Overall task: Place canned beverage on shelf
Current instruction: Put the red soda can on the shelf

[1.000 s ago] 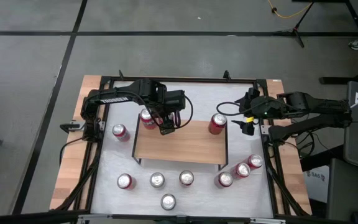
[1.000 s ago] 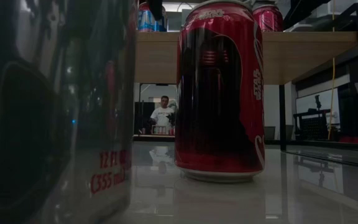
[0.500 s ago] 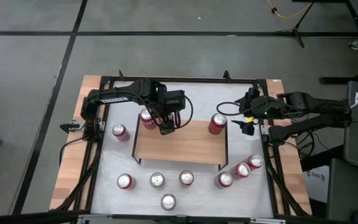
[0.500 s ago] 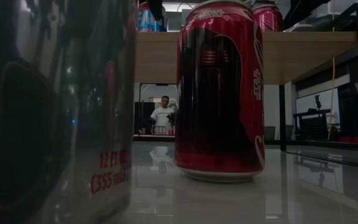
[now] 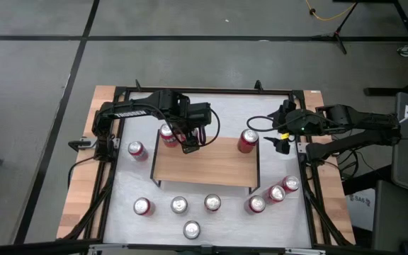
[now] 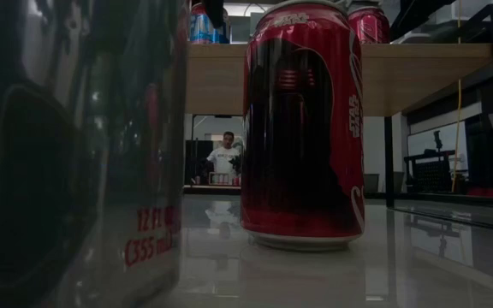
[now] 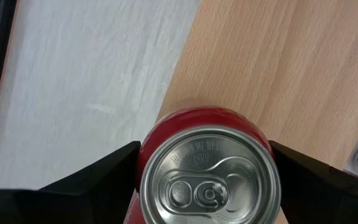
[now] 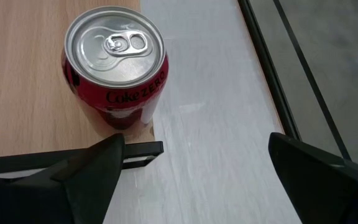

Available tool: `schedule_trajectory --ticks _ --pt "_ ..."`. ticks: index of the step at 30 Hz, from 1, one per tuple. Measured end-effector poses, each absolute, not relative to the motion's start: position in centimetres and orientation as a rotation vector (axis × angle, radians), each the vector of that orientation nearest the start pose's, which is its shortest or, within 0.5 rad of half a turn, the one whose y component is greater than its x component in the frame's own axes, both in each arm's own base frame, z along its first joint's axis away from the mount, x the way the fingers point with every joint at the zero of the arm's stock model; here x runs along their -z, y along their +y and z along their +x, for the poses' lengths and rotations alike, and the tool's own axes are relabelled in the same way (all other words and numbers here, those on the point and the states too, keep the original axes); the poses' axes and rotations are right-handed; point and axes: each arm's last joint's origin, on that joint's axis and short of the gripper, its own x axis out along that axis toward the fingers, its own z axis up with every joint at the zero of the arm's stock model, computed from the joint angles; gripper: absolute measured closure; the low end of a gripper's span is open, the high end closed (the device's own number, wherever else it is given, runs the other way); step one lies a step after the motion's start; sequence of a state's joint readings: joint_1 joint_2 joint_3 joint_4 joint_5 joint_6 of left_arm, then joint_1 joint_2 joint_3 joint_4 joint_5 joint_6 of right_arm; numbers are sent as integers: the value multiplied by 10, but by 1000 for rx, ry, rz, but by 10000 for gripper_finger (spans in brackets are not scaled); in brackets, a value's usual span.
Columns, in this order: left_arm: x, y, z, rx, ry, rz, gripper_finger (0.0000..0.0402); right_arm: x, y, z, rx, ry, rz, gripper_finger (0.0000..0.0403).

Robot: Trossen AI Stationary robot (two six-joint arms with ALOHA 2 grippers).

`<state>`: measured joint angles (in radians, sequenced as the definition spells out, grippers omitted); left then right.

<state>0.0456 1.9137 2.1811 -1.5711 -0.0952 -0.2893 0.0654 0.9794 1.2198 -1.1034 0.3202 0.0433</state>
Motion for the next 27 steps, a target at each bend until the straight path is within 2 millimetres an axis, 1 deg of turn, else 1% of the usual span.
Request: schedule_trajectory --ticks 5,13,19,22,27 --pt "-382 19 354 -316 1274 -224 77 -367 1 159 257 843 -125 15" --pt "-383 19 353 -319 1266 -230 34 -367 1 159 257 843 -125 15" --pt "-384 19 353 -319 1266 -236 28 -367 1 159 258 843 -125 15" --pt "-389 18 350 -316 1251 -238 28 -367 1 159 257 843 -125 15" --pt "-407 18 347 -293 1177 -239 28 -368 1 156 257 864 -129 15"
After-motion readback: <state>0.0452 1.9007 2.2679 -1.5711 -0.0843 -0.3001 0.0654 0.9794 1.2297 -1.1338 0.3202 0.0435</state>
